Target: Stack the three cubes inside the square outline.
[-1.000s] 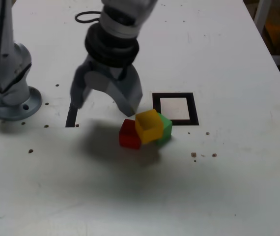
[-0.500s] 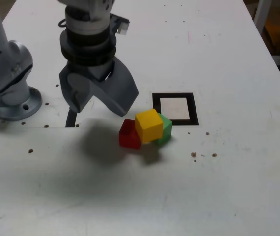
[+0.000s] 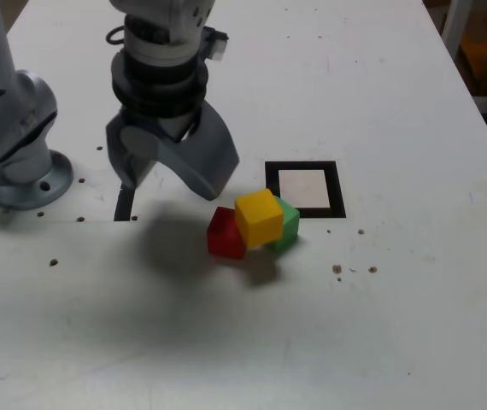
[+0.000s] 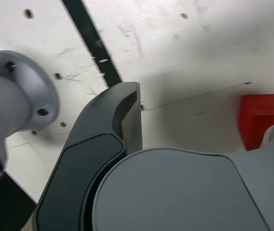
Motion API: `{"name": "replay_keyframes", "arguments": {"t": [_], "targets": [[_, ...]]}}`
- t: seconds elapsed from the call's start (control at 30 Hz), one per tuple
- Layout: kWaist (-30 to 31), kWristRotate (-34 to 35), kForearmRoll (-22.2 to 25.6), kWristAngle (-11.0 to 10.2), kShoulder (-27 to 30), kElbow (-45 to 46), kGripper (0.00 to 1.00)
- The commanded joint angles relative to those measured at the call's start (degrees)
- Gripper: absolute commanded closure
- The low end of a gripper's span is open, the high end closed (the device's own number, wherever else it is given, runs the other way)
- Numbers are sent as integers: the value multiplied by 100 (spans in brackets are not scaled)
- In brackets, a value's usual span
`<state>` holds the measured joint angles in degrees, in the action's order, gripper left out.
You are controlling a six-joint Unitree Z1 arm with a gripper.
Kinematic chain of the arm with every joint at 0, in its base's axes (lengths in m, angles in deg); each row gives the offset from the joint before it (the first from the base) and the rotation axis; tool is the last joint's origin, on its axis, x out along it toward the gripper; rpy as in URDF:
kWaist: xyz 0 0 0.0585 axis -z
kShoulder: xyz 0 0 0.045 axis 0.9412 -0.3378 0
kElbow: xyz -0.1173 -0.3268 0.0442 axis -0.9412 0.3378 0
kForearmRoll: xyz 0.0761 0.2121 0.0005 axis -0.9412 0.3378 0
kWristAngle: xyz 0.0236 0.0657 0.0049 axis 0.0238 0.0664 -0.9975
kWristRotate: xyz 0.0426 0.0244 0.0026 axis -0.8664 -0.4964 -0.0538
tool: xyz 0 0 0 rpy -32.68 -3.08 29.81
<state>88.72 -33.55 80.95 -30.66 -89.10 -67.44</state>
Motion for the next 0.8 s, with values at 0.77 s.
{"name": "replay_keyframes", "arguments": {"t": [0.77], "targets": [[235,99,1295,-14,-1219,-1962,1]]}}
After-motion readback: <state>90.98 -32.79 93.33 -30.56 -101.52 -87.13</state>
